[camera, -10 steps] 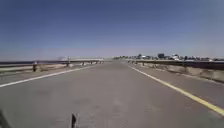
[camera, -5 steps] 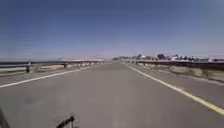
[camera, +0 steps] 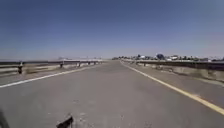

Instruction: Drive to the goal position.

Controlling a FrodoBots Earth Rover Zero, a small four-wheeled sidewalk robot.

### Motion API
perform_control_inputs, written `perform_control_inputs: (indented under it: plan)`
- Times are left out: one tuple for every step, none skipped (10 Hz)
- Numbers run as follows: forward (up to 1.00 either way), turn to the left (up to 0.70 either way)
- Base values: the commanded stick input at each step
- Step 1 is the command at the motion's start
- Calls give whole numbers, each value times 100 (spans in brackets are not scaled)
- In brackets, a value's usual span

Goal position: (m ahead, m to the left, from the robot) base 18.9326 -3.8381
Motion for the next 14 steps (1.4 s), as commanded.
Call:
perform_control_inputs:
  plan:
    - [100,0]
    - [100,0]
    - [100,0]
    - [100,0]
    - [100,0]
    - [100,0]
    - [100,0]
    - [100,0]
    - [100,0]
    - [100,0]
    - [100,0]
    - [100,0]
    - [100,0]
    - [100,0]
